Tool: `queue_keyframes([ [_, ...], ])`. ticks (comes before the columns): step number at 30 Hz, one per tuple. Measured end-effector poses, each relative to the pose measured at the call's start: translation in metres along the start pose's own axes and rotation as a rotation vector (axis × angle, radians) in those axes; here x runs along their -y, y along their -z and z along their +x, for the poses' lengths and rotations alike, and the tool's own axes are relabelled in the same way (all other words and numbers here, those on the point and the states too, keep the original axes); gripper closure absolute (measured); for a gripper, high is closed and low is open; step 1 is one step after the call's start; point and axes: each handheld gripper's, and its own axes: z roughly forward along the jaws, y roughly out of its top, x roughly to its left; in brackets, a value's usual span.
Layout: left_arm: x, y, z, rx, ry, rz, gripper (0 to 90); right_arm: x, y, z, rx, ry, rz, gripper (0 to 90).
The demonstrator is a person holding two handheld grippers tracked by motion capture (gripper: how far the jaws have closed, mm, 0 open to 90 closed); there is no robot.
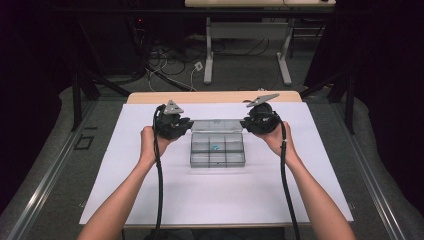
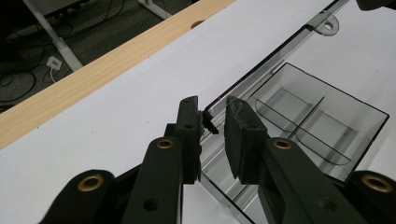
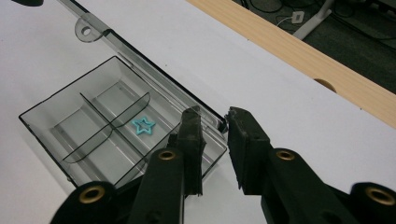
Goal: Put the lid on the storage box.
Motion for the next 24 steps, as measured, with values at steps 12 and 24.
queue_keyframes([
  [12,0.006,0.001,-0.006,0.007,-0.014,0.030,75.1,0.007,0.003,0.007,-0.010,0.005,0.018,74.0],
  [24,0.011,0.001,-0.010,0.026,-0.032,0.072,73.6,0.015,0.006,0.011,-0.021,0.023,0.037,73.3],
])
